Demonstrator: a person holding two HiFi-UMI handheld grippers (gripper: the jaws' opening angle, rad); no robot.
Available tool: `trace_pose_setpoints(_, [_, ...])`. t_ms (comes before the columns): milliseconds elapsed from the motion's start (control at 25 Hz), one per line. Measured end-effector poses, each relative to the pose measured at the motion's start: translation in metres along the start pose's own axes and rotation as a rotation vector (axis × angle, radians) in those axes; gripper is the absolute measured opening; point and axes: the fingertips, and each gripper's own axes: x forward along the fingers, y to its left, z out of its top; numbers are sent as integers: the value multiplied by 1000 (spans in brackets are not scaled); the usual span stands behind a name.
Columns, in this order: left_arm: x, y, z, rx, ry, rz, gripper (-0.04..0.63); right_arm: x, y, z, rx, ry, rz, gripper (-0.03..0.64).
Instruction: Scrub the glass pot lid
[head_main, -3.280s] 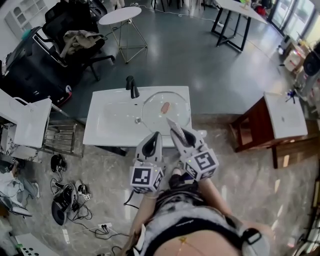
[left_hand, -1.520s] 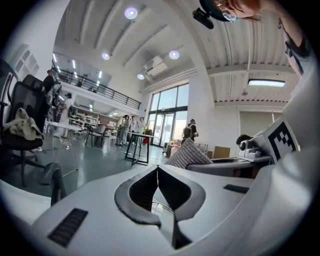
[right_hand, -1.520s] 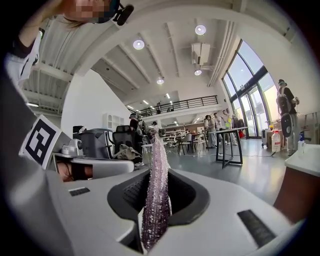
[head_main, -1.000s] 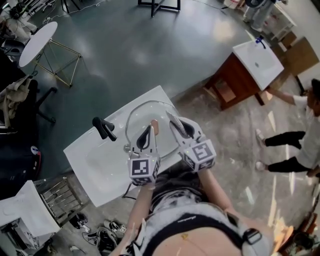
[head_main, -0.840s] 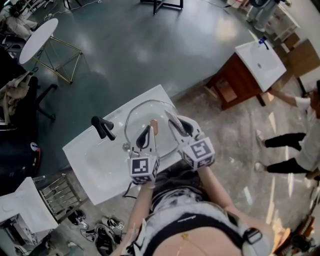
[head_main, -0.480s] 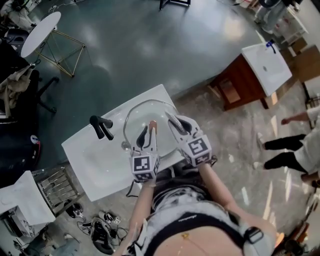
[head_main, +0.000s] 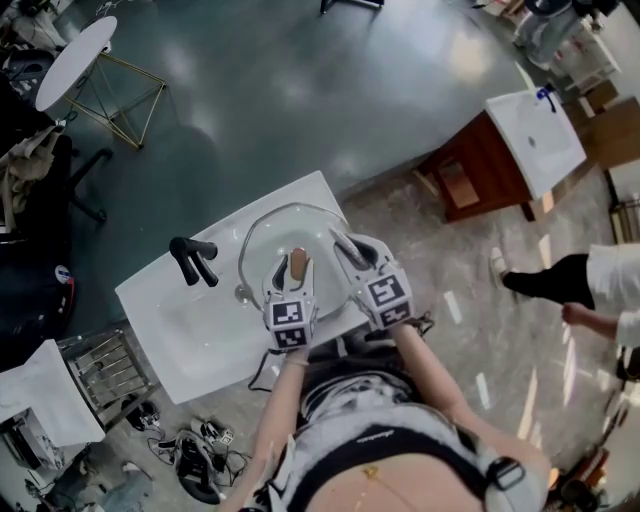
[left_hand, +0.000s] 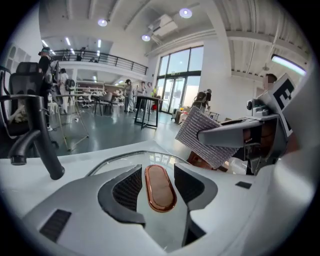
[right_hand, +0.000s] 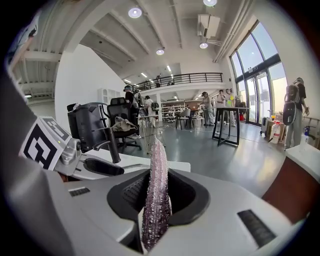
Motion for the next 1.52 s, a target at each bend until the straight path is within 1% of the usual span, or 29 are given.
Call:
trace_pose_setpoints(160, [13,-2,-11,0,39,-9,201,12,-6,-8,-5,39,-1,83])
trace_pose_setpoints(240, [17,-3,-12,1,53,-12,188,17,-6,-11,-11,57,4,84])
trace_pose_setpoints(480, [24,-2,-16,-37,79,10,190,34,-9,-20,-38,113,12,84])
trace_pose_setpoints(600, [26,-4,-18,-36,93,14,192,41,-13,-30,-51,147,13,84])
trace_pose_setpoints(760, [26,-5,-19,-39,109,-18,199,51,-17,-38,-84,178,-11,87])
trace_pose_setpoints(840, [27,-4,-19,-44,115,-28,200,57,-14,-39,-107,182,-8,87])
trace_pose_setpoints(1040, [28,-4,-19,-49,122,-37,201,73,0,-45,-191,207,27,91])
trace_pose_setpoints(1240, [29,-4,-21,-53,126,-43,202,87,6,-42,-200,216,78,91])
trace_pose_setpoints(1520, [29,-5,-21,-53,126,-47,202,103,15,-33,-254,219,146,91])
